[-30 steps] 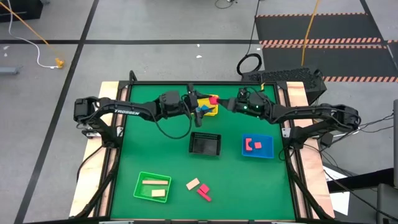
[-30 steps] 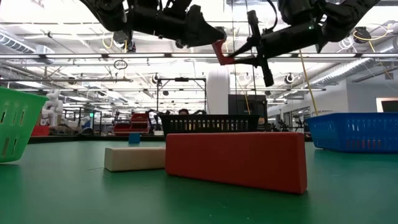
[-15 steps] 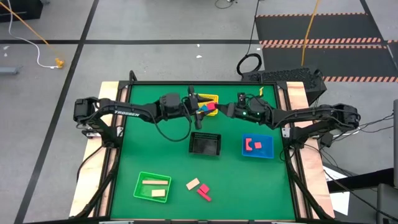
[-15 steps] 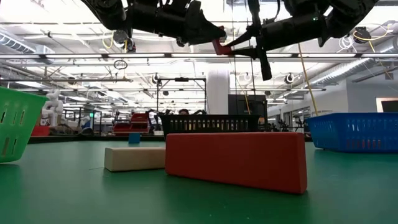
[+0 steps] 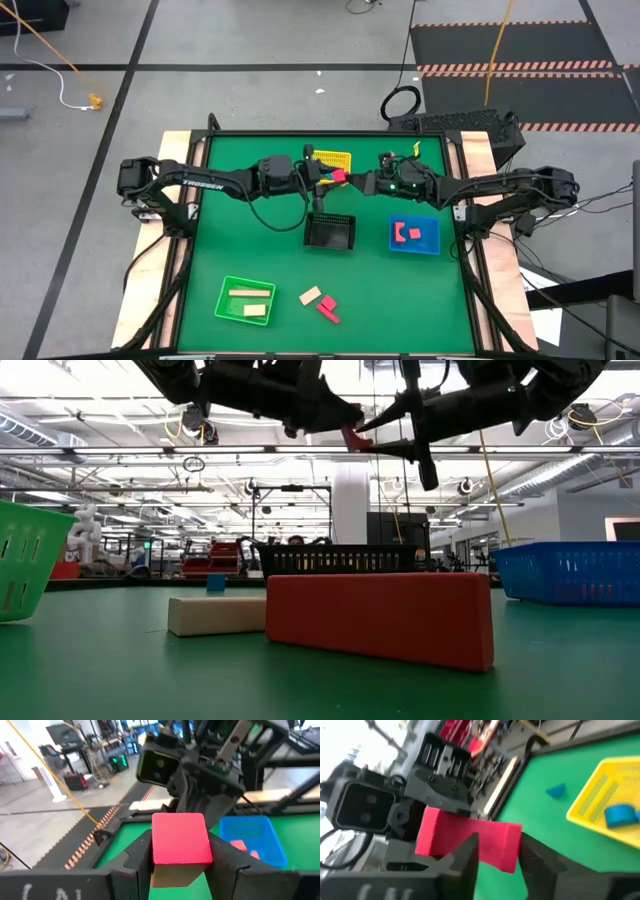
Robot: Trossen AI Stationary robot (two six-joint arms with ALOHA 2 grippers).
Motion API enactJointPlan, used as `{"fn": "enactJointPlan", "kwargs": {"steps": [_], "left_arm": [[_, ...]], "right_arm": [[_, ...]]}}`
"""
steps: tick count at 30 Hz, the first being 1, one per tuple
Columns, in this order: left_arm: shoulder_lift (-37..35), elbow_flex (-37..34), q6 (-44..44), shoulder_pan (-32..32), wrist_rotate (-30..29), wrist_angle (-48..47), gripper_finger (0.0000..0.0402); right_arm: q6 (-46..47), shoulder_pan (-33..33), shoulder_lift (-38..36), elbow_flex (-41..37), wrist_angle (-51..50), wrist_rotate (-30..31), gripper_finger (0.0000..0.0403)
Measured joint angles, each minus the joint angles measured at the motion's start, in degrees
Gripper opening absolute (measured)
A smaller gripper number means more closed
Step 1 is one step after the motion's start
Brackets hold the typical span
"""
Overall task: Sort & place blocks by color
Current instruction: Put the top right red block into the black bin
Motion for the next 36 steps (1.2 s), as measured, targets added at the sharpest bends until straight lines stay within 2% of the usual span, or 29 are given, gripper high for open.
{"fn": "enactJointPlan", "kwargs": {"steps": [4, 7, 14, 17, 22, 26, 36], "left_arm": [[0.0, 0.1, -2.1, -1.7, 0.1, -5.1, 0.0136], [0.1, 0.0, -2.7, -3.5, 0.4, -8.9, 0.0136], [0.1, 0.0, -7.9, -6.0, -2.0, -12.1, 0.0136], [0.1, 0.0, -13.5, -6.2, -2.0, -16.3, 0.0136], [0.1, 0.0, -23.2, -6.1, -1.2, -24.7, 0.0136], [0.6, 0.0, -28.5, -6.1, -0.2, -28.3, 0.0136], [4.1, 0.1, -36.4, -7.0, -0.1, -27.0, 0.0136]], "right_arm": [[-0.1, -1.6, -0.5, 0.0, -4.4, -6.5, 0.0162], [0.0, -3.1, -1.9, 0.1, -11.3, -9.0, 0.0188], [-3.9, -6.3, -8.1, 0.1, -33.0, -10.3, 0.0199], [-5.7, -8.3, -11.2, 0.1, -43.4, -6.8, 0.0197], [-10.1, -11.0, -13.7, 0.1, -54.1, 6.4, 0.0197], [-14.0, -12.8, -12.3, 0.1, -54.7, 12.3, 0.0197], [-26.6, -16.6, -2.8, 0.0, -47.8, 12.3, 0.0197]]}}
